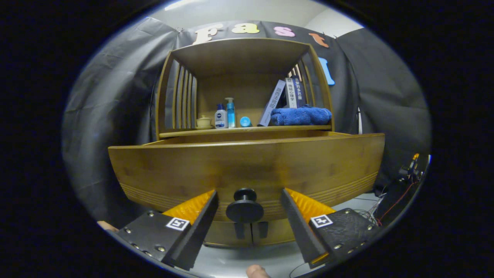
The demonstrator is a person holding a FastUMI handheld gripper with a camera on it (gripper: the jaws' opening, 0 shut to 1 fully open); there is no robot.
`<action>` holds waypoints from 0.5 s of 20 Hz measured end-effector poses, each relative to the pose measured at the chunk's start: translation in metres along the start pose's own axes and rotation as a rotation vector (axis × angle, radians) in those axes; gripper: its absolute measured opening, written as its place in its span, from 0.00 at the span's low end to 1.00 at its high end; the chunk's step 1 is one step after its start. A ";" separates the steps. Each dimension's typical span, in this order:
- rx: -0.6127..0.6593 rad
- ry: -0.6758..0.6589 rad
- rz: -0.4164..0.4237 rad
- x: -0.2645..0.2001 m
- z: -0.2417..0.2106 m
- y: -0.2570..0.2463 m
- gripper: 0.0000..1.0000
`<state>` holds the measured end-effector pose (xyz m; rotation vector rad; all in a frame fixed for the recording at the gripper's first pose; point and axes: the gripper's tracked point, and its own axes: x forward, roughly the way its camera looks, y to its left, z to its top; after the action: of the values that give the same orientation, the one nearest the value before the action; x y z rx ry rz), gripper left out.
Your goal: Pull open the drawer, take out the items inside it, and place them on the countertop above the cabinet.
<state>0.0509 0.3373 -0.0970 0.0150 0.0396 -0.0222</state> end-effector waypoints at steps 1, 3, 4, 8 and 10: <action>-0.001 -0.007 0.007 0.003 0.001 0.000 0.99; 0.007 -0.020 0.017 0.007 0.003 -0.002 0.99; 0.008 -0.016 0.018 0.010 0.002 -0.004 0.99; 0.019 -0.011 0.019 0.023 0.004 0.001 0.99; 0.017 -0.024 0.019 0.029 0.008 0.002 0.99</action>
<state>0.0803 0.3387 -0.0900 0.0319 0.0152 -0.0040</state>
